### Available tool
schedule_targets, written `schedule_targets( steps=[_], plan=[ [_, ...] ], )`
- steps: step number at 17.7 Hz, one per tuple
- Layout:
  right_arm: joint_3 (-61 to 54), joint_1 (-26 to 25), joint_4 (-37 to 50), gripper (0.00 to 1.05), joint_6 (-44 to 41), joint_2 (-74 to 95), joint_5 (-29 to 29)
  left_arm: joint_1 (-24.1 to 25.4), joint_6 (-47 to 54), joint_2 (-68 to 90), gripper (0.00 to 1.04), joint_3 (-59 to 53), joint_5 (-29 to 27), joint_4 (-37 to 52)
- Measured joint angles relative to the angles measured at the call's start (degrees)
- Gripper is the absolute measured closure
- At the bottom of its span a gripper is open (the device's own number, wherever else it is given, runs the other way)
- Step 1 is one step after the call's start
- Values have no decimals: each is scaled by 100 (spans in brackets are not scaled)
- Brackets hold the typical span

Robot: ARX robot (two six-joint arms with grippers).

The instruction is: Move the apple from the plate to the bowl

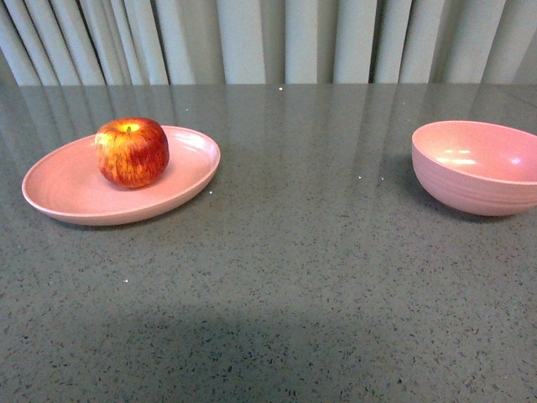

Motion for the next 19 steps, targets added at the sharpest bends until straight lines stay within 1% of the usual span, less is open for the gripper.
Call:
schedule_targets(
  steps=[19],
  plan=[
    [0, 0, 0, 7, 0, 0, 0, 0, 0, 0, 7, 0, 0, 0]
  ],
)
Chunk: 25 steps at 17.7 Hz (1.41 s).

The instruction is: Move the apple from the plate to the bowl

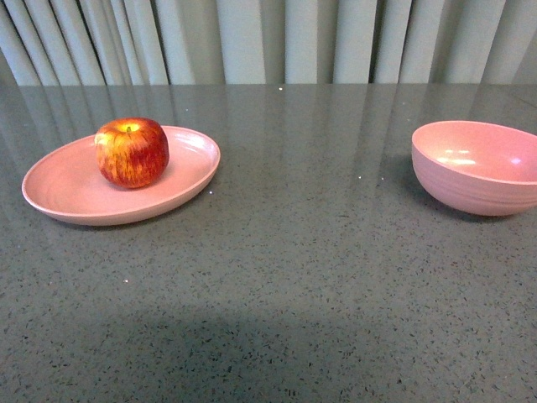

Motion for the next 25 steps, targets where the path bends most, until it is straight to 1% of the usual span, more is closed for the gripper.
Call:
schedule_targets(
  steps=[4, 5, 6, 7, 8, 10, 13, 17, 19, 22, 24, 25],
  plan=[
    [0, 0, 0, 7, 0, 0, 0, 0, 0, 0, 7, 0, 0, 0],
    [37, -20, -195, 7, 66, 28, -81, 0, 0, 0, 7, 0, 0, 0],
    [256, -94, -822, 7, 361, 387, -409, 0, 0, 0, 7, 0, 0, 0],
    [389, -144, -960, 7, 568, 667, -496, 0, 0, 0, 7, 0, 0, 2],
    [557, -302, -898, 7, 691, 750, -667, 0, 0, 0, 7, 0, 0, 0],
    [1051, -540, -474, 7, 715, 1069, -863, 0, 0, 0, 7, 0, 0, 0],
    [1543, -529, 289, 7, 662, 2186, -968, 0, 0, 0, 7, 0, 0, 0],
    [2538, -260, 1167, 7, 450, 3775, -885, 0, 0, 0, 7, 0, 0, 0],
    [3377, -74, 1263, 7, 411, 4850, -885, 0, 0, 0, 7, 0, 0, 0],
    [4155, 66, 1239, 7, 411, 6030, -846, 0, 2, 0, 7, 0, 0, 0],
    [4750, 151, 1054, 7, 365, 6924, -713, 0, 0, 0, 7, 0, 0, -2],
    [5073, 236, 898, 7, 306, 7385, -560, 0, 0, 0, 7, 0, 0, 0]
  ],
)
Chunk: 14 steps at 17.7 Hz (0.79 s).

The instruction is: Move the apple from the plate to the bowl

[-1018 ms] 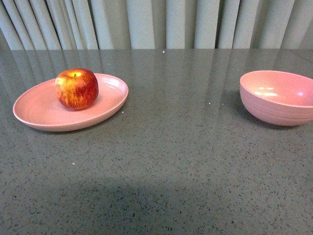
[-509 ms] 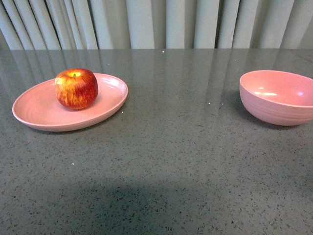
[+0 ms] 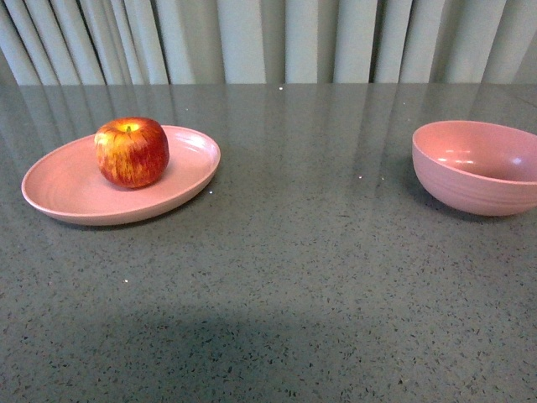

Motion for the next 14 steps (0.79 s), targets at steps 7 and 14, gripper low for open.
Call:
schedule_targets(
  steps=[7, 14],
  plan=[
    [1062, 59, -796, 7, -111, 1635, 402, 0, 2, 0, 7, 0, 0, -2],
    [1191, 0, -918, 7, -98, 2310, 490, 0, 0, 0, 7, 0, 0, -2]
  ],
)
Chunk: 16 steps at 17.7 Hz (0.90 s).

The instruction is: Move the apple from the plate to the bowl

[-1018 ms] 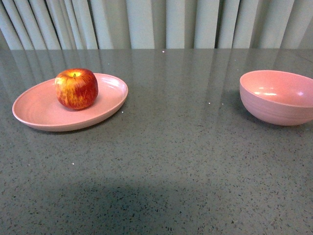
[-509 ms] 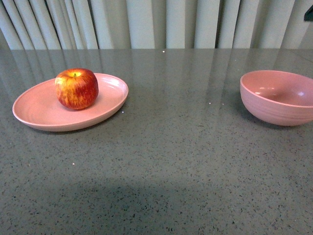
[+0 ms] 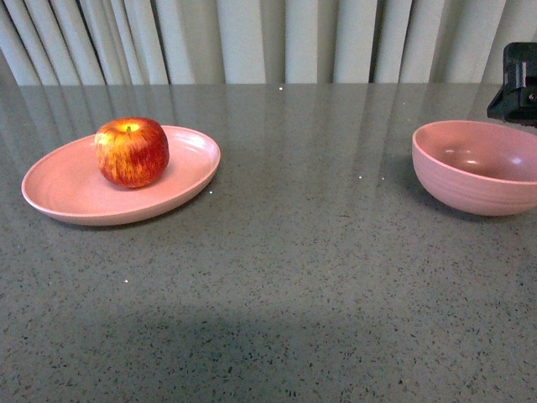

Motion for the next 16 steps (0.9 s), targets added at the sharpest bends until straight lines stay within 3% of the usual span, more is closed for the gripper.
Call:
schedule_targets(
  steps=[12, 16],
  plan=[
    [-146, -173, 44, 7, 125, 367, -83, 0, 0, 0, 7, 0, 0, 2],
    [-146, -168, -2, 37, 203, 374, -118, 0, 0, 0, 7, 0, 0, 0]
  ],
)
